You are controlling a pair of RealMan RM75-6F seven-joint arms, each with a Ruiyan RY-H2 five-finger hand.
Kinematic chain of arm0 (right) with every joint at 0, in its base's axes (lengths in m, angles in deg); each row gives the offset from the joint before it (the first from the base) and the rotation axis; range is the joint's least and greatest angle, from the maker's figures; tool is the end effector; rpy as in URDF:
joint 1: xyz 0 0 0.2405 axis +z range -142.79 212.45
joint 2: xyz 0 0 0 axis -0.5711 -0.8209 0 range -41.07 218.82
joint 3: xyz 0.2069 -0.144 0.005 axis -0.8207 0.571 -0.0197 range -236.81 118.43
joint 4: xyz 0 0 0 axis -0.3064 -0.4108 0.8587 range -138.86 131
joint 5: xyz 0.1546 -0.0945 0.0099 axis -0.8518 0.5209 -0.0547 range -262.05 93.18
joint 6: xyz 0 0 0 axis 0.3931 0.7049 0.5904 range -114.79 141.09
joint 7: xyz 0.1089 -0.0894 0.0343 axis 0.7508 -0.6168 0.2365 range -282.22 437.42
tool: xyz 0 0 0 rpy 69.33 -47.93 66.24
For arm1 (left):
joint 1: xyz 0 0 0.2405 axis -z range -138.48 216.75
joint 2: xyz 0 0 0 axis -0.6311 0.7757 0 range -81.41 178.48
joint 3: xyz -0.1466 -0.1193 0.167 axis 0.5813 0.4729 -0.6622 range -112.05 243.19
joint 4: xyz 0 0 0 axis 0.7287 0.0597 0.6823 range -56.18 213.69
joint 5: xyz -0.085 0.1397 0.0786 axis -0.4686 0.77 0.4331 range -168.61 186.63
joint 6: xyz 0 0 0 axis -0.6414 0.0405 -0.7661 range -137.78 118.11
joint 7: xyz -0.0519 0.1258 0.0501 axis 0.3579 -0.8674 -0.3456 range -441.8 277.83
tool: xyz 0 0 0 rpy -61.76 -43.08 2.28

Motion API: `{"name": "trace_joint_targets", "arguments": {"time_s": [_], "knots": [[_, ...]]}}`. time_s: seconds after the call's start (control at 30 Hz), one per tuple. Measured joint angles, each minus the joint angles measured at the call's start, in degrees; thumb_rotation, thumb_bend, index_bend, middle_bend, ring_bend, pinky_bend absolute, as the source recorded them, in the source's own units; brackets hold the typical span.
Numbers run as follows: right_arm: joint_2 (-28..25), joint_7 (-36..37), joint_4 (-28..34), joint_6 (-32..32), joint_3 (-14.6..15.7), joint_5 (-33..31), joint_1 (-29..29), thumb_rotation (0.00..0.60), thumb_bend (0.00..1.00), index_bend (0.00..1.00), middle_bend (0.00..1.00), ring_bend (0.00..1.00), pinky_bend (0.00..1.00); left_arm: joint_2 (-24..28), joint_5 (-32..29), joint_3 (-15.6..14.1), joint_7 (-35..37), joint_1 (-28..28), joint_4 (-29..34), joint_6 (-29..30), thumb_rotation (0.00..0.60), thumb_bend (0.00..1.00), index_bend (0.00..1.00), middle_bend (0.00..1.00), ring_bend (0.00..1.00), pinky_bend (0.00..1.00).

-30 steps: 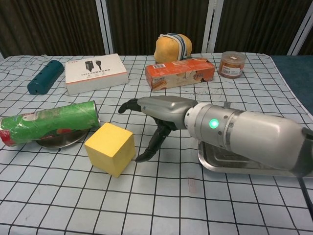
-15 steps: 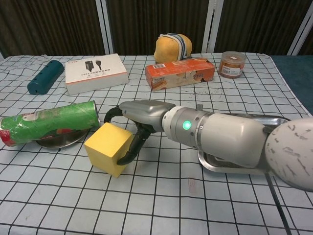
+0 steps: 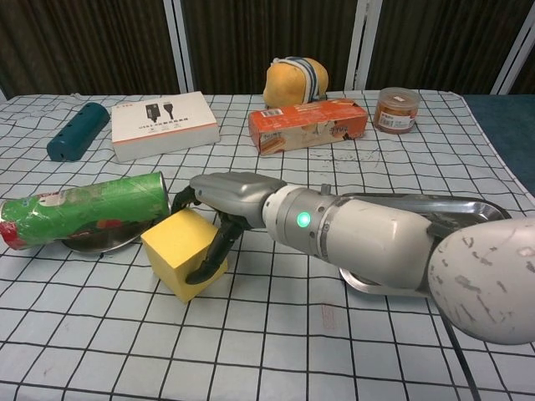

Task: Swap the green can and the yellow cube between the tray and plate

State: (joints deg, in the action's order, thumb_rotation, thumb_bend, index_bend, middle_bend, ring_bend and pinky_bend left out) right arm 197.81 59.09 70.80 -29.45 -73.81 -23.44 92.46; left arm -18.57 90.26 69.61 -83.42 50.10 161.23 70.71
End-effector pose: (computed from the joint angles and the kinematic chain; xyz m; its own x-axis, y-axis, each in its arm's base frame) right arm -0.0217 -0.3145 -0.1034 0.4049 -0.4433 0.7997 -0.8031 -0.5906 0.0792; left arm -0.3150 0.2191 0.1823 0.5120 -0.0005 0.8590 0.8590 -0.0050 -0.5120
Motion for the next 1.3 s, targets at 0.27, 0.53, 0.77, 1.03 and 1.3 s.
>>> {"name": "trace_joint_targets", "arguments": {"time_s": [0.27,0.53,0.77,1.03,1.3], "knots": [[-0.3,-0.3,0.4,-5.8,0.8,2.9,-1.6,0.6,0.16,0.79,0.54,0.52,0.35,0.1,-0.2,0.0,0.3,0.1,0.0,-0.8,0.6,0.38,0.0,0.03,0.0,0.23],[-7.3,-4.5,9.5,-14.8,2.0,3.0,-7.4,0.6,0.16,0.79,0.55,0.53,0.38,0.3,0.2,-0.1,-0.2,0.0,0.4,-0.9,0.6,0.38,0.0,0.03,0.0,0.23],[-17.0,-5.5,16.8,-20.7,5.1,2.3,-14.6,0.6,0.16,0.76,0.55,0.5,0.39,0.4,0.6,-0.3,-0.7,0.0,1.0,-1.0,0.6,0.38,0.0,0.03,0.0,0.24],[-24.3,-0.8,18.8,-17.1,10.6,3.4,-19.0,0.6,0.16,0.65,0.46,0.39,0.3,0.6,0.5,-0.4,-0.7,0.0,1.4,-1.5,0.6,0.38,0.0,0.03,0.0,0.24],[-26.3,-1.8,20.4,-19.6,13.1,7.3,-22.0,0.6,0.16,0.43,0.21,0.12,0.09,0.8,0.4,-0.3,-0.1,-0.1,1.6,-1.4,0.6,0.38,0.01,0.04,0.0,0.24]]}}
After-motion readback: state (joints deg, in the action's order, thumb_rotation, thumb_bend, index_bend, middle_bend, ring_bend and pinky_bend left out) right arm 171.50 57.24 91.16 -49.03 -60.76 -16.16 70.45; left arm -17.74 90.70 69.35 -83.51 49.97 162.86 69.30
